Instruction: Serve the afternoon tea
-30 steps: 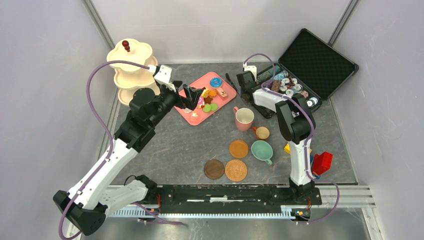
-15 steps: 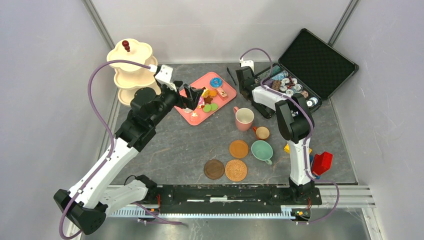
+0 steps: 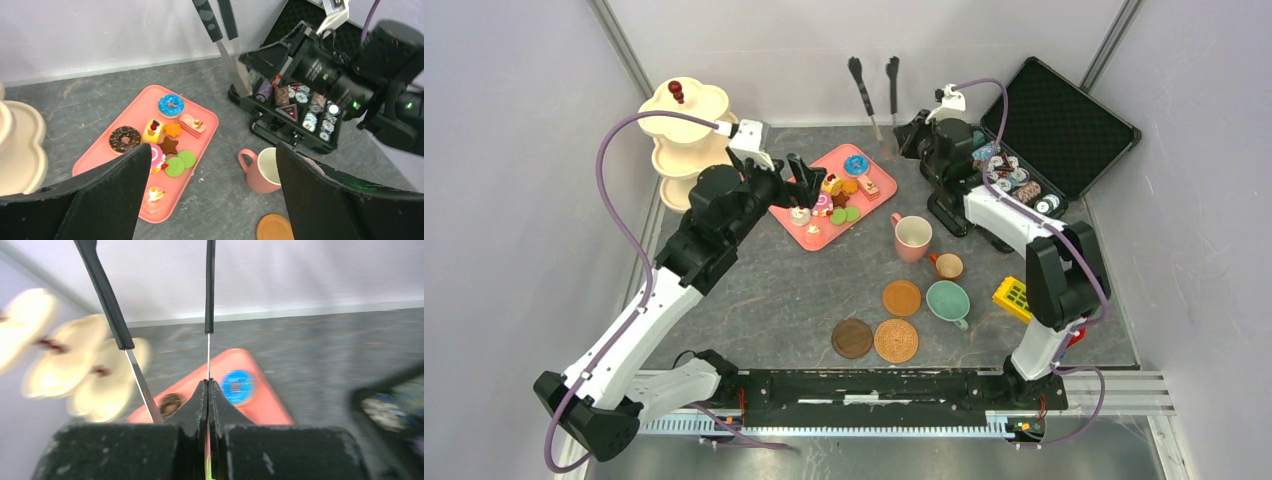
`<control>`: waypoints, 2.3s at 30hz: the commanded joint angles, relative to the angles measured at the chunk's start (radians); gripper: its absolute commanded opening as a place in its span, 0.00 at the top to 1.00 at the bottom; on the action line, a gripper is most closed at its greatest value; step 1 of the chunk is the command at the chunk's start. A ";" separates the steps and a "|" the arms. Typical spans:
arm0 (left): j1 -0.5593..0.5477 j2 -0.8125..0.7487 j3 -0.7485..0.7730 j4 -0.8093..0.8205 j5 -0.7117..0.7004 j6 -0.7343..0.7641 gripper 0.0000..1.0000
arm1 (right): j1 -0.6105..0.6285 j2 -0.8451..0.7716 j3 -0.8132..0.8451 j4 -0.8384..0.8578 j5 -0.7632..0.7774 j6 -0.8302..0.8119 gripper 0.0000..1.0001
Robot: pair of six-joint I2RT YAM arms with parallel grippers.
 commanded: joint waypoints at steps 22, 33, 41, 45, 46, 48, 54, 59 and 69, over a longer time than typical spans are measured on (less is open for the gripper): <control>0.003 -0.224 -0.113 -0.850 -0.527 -0.820 0.00 | 0.616 0.058 -0.071 -0.194 0.568 0.398 1.00; 0.059 -0.157 -0.179 -0.865 -0.598 -0.846 0.00 | 0.822 0.240 0.055 -0.176 0.695 0.196 1.00; 0.238 -0.133 -0.234 -0.688 -0.359 -0.628 0.00 | 0.851 0.259 -0.010 -0.149 0.609 0.267 0.99; 0.285 -0.091 -0.285 -0.619 -0.239 -0.617 0.00 | 0.858 0.276 -0.012 -0.162 0.602 0.313 0.96; 0.285 -0.079 -0.296 -0.606 -0.217 -0.618 0.00 | 0.858 0.283 -0.009 -0.164 0.597 0.321 0.96; 0.285 -0.054 -0.316 -0.586 -0.196 -0.613 0.00 | 0.858 0.292 -0.006 -0.169 0.585 0.333 0.96; 0.286 -0.049 -0.393 -0.507 -0.198 -0.644 0.00 | 0.858 0.311 -0.009 -0.160 0.560 0.334 0.91; 0.289 -0.049 -0.459 -0.431 -0.195 -0.684 0.00 | 0.855 0.306 -0.018 -0.117 0.551 0.240 0.63; 0.229 -0.153 -0.580 -0.275 -0.217 -0.742 0.00 | 0.812 -0.153 -0.421 0.269 0.483 -0.163 0.11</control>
